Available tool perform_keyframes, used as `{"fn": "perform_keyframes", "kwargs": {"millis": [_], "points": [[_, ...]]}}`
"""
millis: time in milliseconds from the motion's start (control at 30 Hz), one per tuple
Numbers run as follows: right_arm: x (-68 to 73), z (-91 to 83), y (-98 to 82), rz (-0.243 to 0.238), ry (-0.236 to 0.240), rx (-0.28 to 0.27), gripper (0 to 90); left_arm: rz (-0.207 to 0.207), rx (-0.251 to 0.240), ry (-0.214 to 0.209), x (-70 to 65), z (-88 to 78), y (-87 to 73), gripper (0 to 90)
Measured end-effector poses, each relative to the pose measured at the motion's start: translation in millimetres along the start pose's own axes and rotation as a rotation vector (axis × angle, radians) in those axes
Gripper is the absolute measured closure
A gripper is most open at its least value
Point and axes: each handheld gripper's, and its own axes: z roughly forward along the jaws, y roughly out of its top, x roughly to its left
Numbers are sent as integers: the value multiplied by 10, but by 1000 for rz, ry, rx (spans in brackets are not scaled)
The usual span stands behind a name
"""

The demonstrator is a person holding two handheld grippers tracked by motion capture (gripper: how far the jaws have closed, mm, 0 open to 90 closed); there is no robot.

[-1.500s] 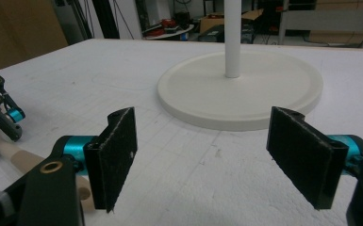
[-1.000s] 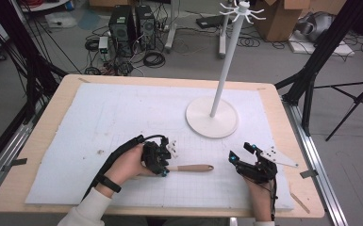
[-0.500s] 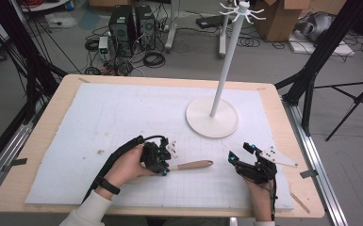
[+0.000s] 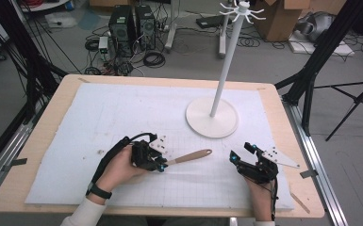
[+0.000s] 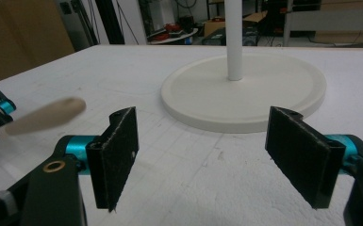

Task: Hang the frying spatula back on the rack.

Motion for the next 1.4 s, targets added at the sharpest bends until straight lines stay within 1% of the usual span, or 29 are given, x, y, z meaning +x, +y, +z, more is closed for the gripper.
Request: {"fn": "perform_keyframes", "kwargs": {"millis": [100, 133, 167, 333, 433, 467, 533, 567, 600, 633, 667, 700, 733, 767, 800, 833, 867, 900, 933, 967, 1000, 1033, 1067, 1133, 1167, 1233, 1267, 1367, 1400], "points": [[-2, -3, -1, 2, 1, -2, 249, -2, -46, 25, 1, -116, -6, 779], [-3, -4, 0, 4, 0, -2, 249, -11, -66, 28, 2, -155, -12, 778], [-2, -5, 0, 7, 0, -3, 249, -8, -85, 39, 6, -197, -17, 778], [0, -6, 0, 7, 0, -2, 248, -29, -187, 89, 2, -370, -41, 778], [-1, -5, 0, 4, -1, -2, 249, -47, -259, 123, -14, -442, -54, 778], [0, -5, 0, 4, 0, -2, 249, -47, -275, 134, -23, -463, -55, 778], [0, -5, 0, 4, 0, -2, 248, -53, -301, 141, -38, -490, -57, 778], [0, -5, 0, 3, 0, -2, 249, -58, -317, 156, -48, -505, -57, 778], [1, -5, 0, 3, 0, -3, 249, -66, -333, 156, -49, -517, -58, 779], [2, -6, 0, 4, 0, -2, 249, -63, -345, 170, -55, -533, -58, 778], [3, -5, 0, 3, 0, -1, 249, -60, -369, 193, -65, -549, -61, 778], [3, -5, 0, 1, -1, -1, 249, -73, -408, 187, -68, -570, -66, 778], [4, -3, -1, 1, 0, -2, 249, -83, -436, 180, -73, -585, -68, 778], [4, -3, -1, 1, 0, -2, 249, -97, -482, 173, -86, -599, -67, 778], [3, -1, 0, -2, 2, -3, 250, -94, -504, 163, -90, -621, -62, 778], [3, -1, 0, -2, 2, -3, 250, -97, -534, 168, -105, -631, -55, 778], [3, -1, 0, -1, 1, -3, 250, -93, -554, 161, -107, -650, -54, 778], [3, -2, 0, -2, 2, -3, 251, -98, -581, 155, -113, -656, -50, 778], [4, -1, 0, -3, 3, -4, 251, -103, -602, 156, -119, -660, -49, 778], [8, 0, 0, -4, 1, -4, 252, -102, -617, 147, -121, -667, -43, 778], [17, 1, -1, -10, 2, -2, 254, -95, -628, 151, -123, -674, -41, 778], [19, 5, -2, -17, 4, 2, 254, -92, -651, 160, -132, -682, -40, 778], [27, 10, -3, -19, 2, 5, 254, -93, -662, 141, -130, -687, -37, 778], [28, 12, -3, -20, 3, 4, 254, -94, -682, 142, -129, -691, -34, 778], [24, 10, -3, -19, 1, 4, 254, -90, -678, 134, -120, -695, -36, 777], [24, 6, -2, -9, 4, 6, 254, -96, -688, 124, -114, -695, -40, 778], [23, 5, -2, -11, 8, 6, 254, -94, -686, 115, -111, -695, -41, 778], [17, -3, 14, -3, 24, -11, 263, -89, -682, 118, -112, -697, -36, 778], [19, -14, 27, 8, 29, -15, 267, -91, -684, 121, -112, -696, -33, 778]]}}
